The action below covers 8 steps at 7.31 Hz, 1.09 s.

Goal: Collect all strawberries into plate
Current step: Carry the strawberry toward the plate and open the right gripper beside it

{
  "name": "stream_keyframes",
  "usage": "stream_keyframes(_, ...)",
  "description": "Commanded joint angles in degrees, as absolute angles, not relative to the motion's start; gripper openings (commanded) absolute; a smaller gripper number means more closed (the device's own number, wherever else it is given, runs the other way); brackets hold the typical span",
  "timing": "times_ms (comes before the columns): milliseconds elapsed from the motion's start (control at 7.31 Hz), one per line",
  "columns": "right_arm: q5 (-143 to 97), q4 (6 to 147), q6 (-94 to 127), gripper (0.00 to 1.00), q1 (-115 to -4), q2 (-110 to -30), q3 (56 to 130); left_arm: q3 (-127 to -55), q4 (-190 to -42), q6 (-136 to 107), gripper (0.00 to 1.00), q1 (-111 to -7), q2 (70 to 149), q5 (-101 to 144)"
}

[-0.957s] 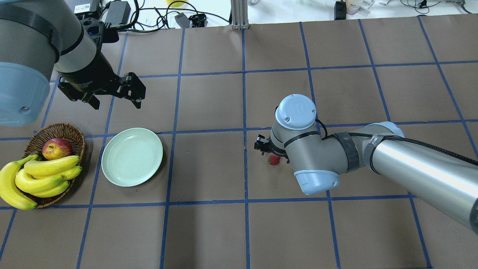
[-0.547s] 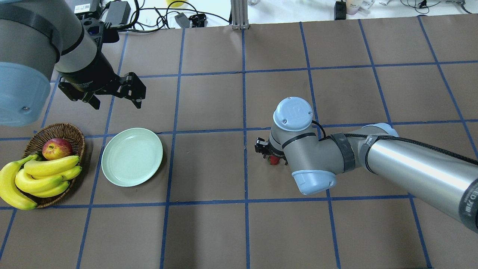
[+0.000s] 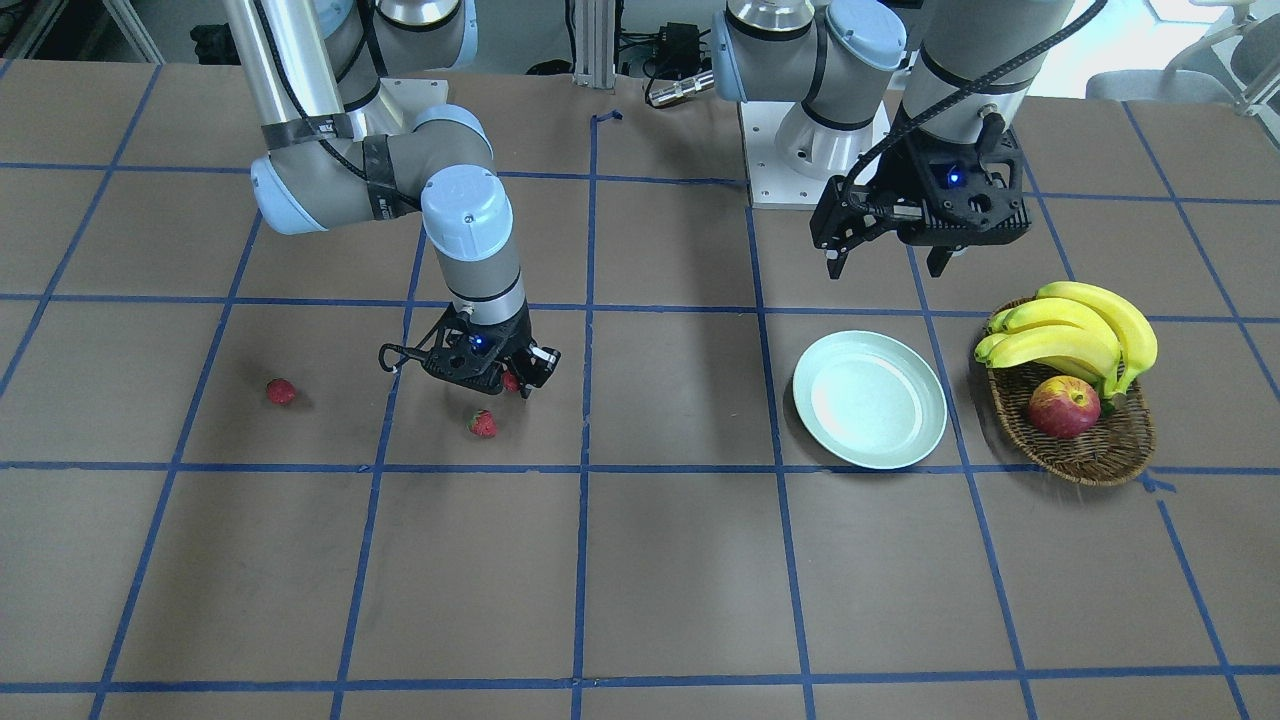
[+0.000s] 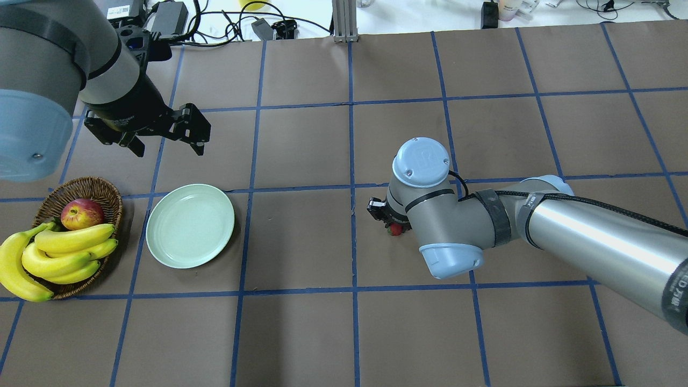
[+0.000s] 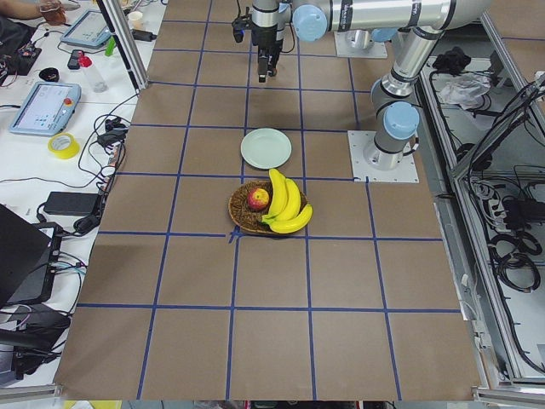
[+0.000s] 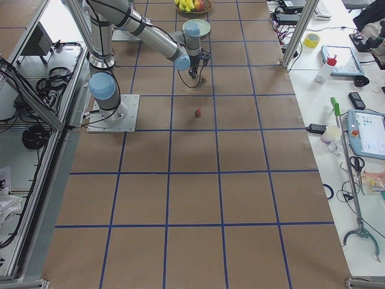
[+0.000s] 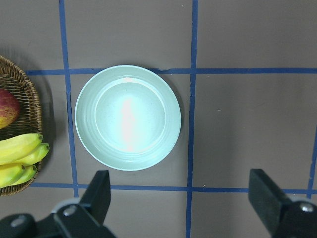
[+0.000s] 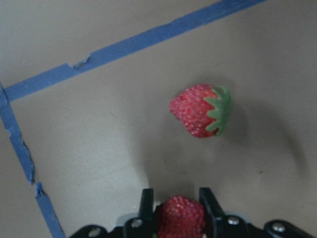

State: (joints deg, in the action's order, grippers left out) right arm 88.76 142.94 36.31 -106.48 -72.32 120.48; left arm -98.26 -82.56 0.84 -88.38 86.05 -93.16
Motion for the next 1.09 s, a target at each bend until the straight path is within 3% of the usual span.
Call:
stream_keyframes(0,88.0,142.2,37.6,0.12,-108.9,-72.9,114.5,-98.3,-82.5,0.9,1.0,-88.3,86.0,-93.3)
stream_keyframes(547,88.8,139.4,56.5,0.1,-122.8,-58.5,97.8,-98.2,-82.5,0.9,1.0,-88.3,86.0,-93.3)
stream_keyframes(684,88.9,139.0,57.5,0.13,-124.3,-57.3,96.7,-98.2,-82.5,0.9,1.0,-88.2,86.0,-93.3)
stream_keyframes(820,89.1,138.9,57.2,0.33,-124.8,-57.5,96.9,-98.2,-82.5,0.9,1.0,-88.2,86.0,-93.3)
stream_keyframes(957,89.8,138.9,57.5,0.99,-124.8,-57.5,97.4,-98.2,-82.5,0.9,1.0,-88.2,86.0,-93.3)
